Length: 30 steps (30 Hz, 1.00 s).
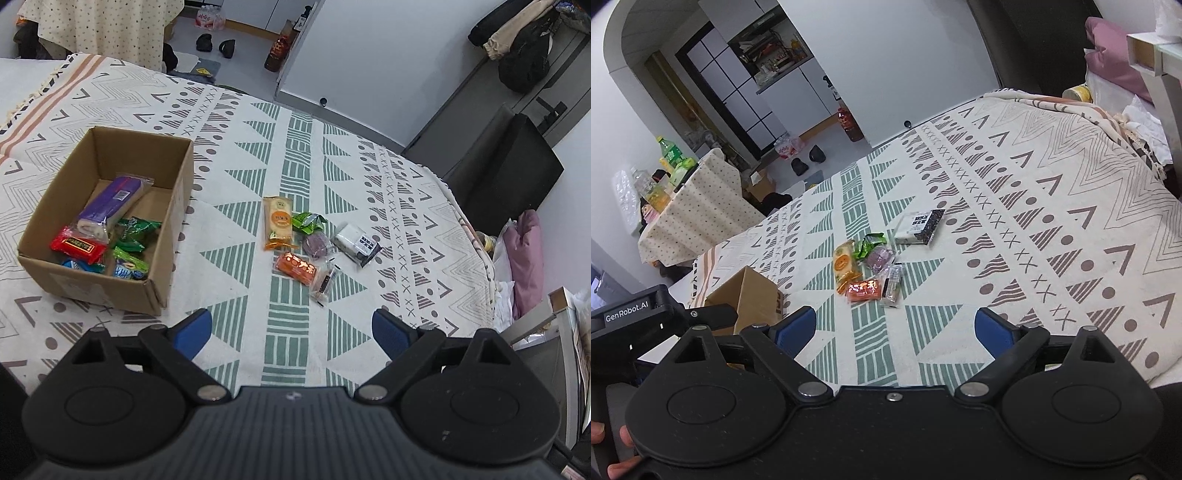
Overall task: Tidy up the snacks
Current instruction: 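Move both grippers back over the remaining snacks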
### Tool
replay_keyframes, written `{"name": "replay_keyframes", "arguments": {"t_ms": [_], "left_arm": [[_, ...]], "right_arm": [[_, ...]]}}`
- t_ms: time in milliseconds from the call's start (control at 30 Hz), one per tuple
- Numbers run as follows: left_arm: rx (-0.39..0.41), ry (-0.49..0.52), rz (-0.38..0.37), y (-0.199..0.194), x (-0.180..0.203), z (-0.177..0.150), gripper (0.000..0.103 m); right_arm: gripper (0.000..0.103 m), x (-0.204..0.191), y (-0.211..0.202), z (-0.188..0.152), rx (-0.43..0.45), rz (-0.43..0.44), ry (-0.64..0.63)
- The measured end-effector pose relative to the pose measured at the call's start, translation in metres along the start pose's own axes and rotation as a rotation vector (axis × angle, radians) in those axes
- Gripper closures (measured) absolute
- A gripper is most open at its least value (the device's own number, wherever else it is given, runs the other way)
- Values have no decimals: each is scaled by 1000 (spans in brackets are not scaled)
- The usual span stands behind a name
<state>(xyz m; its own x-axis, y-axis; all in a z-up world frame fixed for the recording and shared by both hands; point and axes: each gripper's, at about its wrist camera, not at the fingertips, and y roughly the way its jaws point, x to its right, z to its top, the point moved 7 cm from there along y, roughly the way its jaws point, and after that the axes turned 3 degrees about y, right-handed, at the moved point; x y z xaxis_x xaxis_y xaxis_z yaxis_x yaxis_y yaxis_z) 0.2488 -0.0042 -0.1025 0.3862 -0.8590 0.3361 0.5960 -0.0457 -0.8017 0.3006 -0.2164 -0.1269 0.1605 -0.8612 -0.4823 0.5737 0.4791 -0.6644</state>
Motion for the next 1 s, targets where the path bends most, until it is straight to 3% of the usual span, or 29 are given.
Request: {"name": "replay_keyframes", "arguments": {"t_ms": [167, 367, 1000], "left_arm": [[21, -1, 14, 8, -1, 9, 10], [27, -6, 10, 23, -3, 21, 11], [-65, -19, 2, 103, -3, 41, 16]], "right_arm": [[11, 2, 15, 4, -13, 10, 3], [19, -1, 39, 7, -53, 19, 3], [45, -3, 117, 16, -191, 32, 16]]}}
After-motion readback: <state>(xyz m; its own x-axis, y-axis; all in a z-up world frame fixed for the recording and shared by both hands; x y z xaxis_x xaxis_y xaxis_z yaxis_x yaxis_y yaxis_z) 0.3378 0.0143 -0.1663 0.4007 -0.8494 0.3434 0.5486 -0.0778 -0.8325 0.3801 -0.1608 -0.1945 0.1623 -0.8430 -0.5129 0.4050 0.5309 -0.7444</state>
